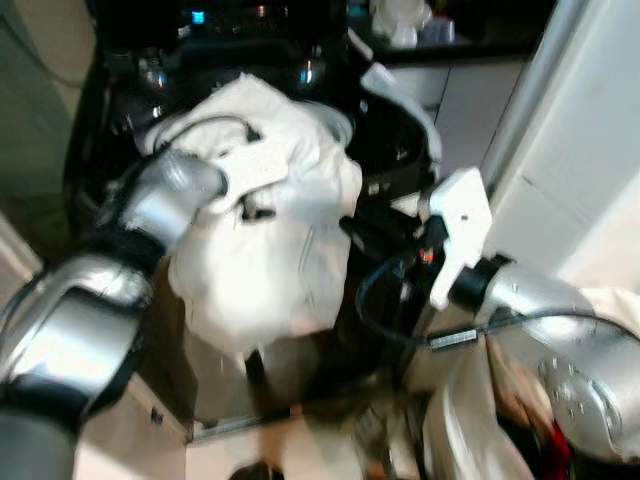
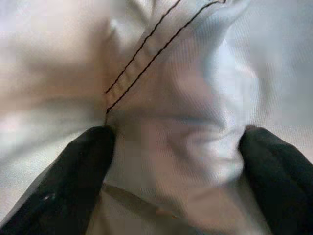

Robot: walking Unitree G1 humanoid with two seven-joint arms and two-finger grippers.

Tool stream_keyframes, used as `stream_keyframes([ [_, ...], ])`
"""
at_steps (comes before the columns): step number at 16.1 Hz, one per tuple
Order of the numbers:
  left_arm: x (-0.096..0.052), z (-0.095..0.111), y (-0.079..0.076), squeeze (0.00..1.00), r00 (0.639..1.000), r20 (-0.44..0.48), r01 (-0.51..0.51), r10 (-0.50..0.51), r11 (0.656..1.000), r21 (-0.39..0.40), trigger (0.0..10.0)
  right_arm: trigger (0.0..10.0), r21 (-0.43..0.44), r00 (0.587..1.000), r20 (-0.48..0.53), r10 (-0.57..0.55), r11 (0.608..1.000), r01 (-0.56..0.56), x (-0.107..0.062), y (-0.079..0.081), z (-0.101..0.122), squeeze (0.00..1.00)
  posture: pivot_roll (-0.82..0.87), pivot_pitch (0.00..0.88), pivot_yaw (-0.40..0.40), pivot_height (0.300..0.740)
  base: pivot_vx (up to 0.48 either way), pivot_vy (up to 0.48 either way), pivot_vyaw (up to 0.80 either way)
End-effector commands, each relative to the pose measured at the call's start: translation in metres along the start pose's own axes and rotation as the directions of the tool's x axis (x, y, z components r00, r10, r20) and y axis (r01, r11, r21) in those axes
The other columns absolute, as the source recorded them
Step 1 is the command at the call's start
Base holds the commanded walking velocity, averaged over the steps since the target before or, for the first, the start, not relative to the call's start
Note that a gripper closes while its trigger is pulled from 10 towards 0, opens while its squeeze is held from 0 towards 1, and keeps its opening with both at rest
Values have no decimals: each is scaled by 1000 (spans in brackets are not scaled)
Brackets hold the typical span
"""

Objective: Clothes washing

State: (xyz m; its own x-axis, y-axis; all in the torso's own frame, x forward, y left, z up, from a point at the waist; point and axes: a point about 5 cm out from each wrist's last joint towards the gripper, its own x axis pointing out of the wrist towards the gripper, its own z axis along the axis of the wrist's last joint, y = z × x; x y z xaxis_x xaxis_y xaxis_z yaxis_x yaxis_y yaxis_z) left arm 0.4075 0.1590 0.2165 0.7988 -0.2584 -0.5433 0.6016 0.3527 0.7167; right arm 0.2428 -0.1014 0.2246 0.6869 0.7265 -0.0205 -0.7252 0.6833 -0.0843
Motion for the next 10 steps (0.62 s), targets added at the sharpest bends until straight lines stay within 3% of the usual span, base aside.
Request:
stream_keyframes([
  [1,-59,-15,96,0,747,-108,-641,656,754,143,10000,10000,-13,1000,6,-20,1000,20,-2,-4,2,0,-17,0,23,740,0,0,0],
  [2,-70,-10,108,0,675,-81,-716,733,678,163,10000,10000,-15,1000,7,-28,999,28,-2,-4,2,0,-17,0,23,740,0,0,0],
  [3,-88,1,127,0,562,-30,-812,827,558,171,10000,10000,-18,999,11,-46,999,46,-2,-6,3,0,-23,0,29,740,0,0,0],
  [4,-94,8,134,0,541,0,-832,841,535,151,10000,10000,-16,998,15,-54,998,55,-3,-7,4,0,-26,0,31,740,0,0,0],
  [5,-94,14,135,0,562,24,-826,827,561,52,10000,10000,-14,998,15,-56,998,57,-3,-7,4,0,-26,0,33,740,0,0,0],
  [6,-90,17,132,0,605,46,-796,795,606,-6,10000,10000,-11,998,15,-57,998,57,-4,-7,3,0,-26,0,33,740,0,0,0],
  [8,-83,18,128,0,649,62,-751,758,651,-108,10000,10000,-6,998,16,-61,998,61,-4,-7,3,0,-19,0,27,740,0,0,0],
  [10,-79,17,124,0,645,72,-756,760,649,-80,10000,10000,-1,998,22,-67,998,67,-3,-7,3,0,-14,0,22,740,0,0,0],
])
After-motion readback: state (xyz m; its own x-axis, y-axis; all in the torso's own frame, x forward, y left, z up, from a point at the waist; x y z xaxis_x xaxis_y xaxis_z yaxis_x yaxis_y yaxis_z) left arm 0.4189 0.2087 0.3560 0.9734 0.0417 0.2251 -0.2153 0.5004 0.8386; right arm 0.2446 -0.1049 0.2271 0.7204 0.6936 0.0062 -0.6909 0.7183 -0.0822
